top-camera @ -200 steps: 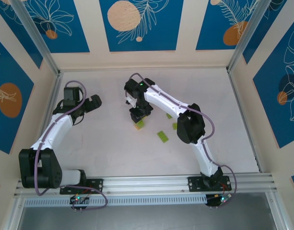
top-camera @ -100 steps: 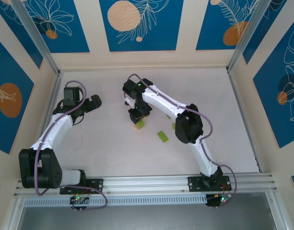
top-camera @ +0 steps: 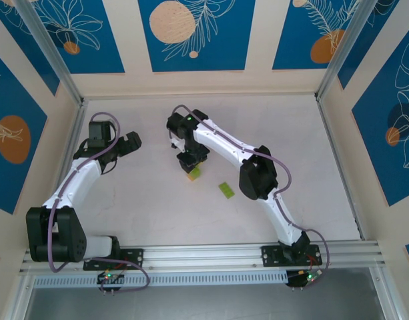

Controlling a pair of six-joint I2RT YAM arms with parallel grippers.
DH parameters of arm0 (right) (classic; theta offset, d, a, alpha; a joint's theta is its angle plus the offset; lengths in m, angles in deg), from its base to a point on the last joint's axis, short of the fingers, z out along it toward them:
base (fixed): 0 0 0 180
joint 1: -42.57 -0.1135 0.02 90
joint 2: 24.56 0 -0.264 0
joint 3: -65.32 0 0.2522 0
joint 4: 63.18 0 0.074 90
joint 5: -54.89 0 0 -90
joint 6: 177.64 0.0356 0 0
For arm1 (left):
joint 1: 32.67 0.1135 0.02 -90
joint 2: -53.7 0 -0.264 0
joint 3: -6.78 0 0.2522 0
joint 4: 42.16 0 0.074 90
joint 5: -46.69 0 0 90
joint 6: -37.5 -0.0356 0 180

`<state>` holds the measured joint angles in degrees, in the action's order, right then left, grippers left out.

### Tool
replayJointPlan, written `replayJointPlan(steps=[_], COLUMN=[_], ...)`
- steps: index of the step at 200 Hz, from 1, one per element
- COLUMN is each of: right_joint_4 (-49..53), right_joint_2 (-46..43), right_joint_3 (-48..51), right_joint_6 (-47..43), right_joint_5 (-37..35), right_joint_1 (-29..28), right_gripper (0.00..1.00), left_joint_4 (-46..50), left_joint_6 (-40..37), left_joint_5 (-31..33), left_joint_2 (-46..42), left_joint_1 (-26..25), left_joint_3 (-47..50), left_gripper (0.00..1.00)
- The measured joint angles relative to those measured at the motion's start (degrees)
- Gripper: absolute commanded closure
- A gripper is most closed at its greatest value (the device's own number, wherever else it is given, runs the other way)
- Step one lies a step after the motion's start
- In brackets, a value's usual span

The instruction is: Assemble a carrot with lego

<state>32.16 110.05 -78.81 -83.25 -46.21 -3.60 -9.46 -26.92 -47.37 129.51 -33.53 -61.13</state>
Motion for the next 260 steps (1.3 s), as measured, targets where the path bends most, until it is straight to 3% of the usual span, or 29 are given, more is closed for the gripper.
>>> replayJointPlan(steps=[120, 205, 260], right_joint_4=[2.6, 1.7, -0.9], right_joint_2=[1.4, 1.7, -3.7], right_joint_3=[-2.8, -4.5, 0.7], right_joint_6=[-0.2, 0.4, 0.5], right_joint_5=[-0.1, 0.6, 0.5], right_joint_1=[-0.7, -1.1, 0.0], right_gripper=[0.6, 0.33, 0.26], left_joint_4=[0.0, 0.0, 0.0], left_joint_6=[0.0, 0.0, 0.0], left_joint_5=[0.0, 0.0, 0.0], left_joint_2=[0.0, 0.0, 0.0], left_joint_1=[0.0, 0.0, 0.0], left_joint_3=[0.0, 0.0, 0.0], left_gripper=[0.01, 0.01, 0.01])
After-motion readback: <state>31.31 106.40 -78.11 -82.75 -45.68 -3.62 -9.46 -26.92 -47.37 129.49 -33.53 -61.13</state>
